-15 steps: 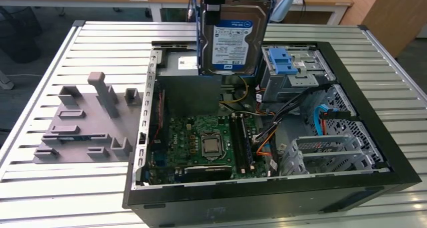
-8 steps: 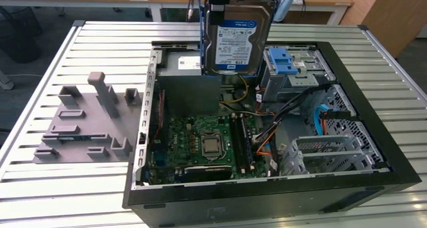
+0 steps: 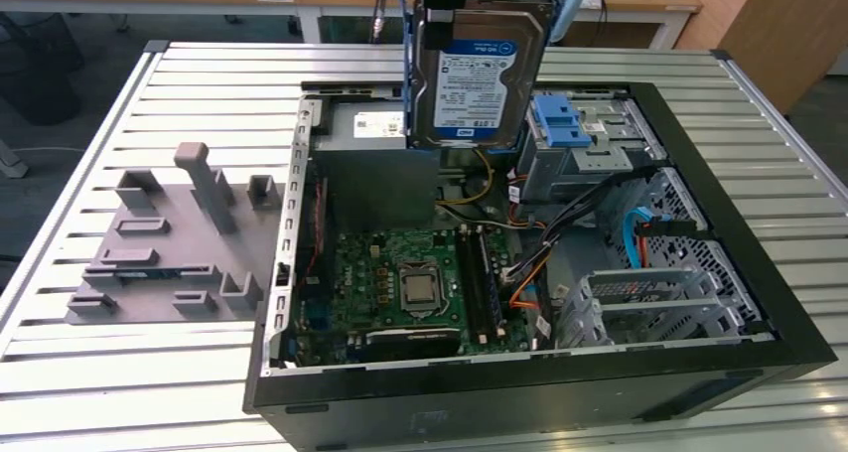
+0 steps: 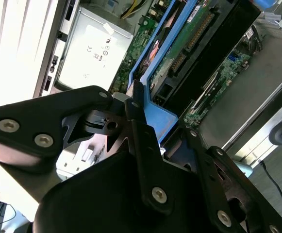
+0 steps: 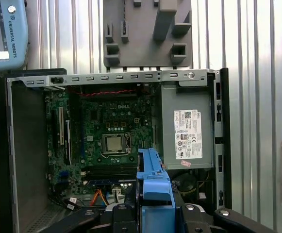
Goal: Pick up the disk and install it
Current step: 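Insert the disk into the insertion slot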
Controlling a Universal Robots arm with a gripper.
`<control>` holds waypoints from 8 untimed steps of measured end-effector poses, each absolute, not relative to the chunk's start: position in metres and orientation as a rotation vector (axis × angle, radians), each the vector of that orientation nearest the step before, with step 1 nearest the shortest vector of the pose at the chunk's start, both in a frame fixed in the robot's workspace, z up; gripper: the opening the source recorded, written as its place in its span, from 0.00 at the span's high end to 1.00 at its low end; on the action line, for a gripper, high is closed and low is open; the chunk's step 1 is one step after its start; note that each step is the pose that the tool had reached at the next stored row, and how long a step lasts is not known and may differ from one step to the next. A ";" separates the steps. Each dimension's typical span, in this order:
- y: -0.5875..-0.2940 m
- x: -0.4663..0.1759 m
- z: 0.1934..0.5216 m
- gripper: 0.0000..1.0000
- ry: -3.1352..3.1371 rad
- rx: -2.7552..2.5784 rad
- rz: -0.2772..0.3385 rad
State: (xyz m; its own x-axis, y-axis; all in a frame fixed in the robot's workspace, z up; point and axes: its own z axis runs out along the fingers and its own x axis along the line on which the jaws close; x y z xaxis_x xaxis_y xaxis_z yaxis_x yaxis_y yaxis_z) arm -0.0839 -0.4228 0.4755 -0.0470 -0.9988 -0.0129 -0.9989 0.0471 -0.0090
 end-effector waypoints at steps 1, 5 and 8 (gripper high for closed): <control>-0.423 -0.083 0.476 0.64 2.262 -2.158 0.004; -0.423 -0.081 0.476 0.64 2.262 -2.158 0.004; -0.423 -0.079 0.476 0.64 2.262 -2.158 0.004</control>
State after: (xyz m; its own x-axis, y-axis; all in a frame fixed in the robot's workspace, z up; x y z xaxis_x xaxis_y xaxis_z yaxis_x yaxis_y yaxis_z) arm -0.0788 -0.4228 0.4756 -0.0469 -0.9988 -0.0128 -0.9989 0.0471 -0.0090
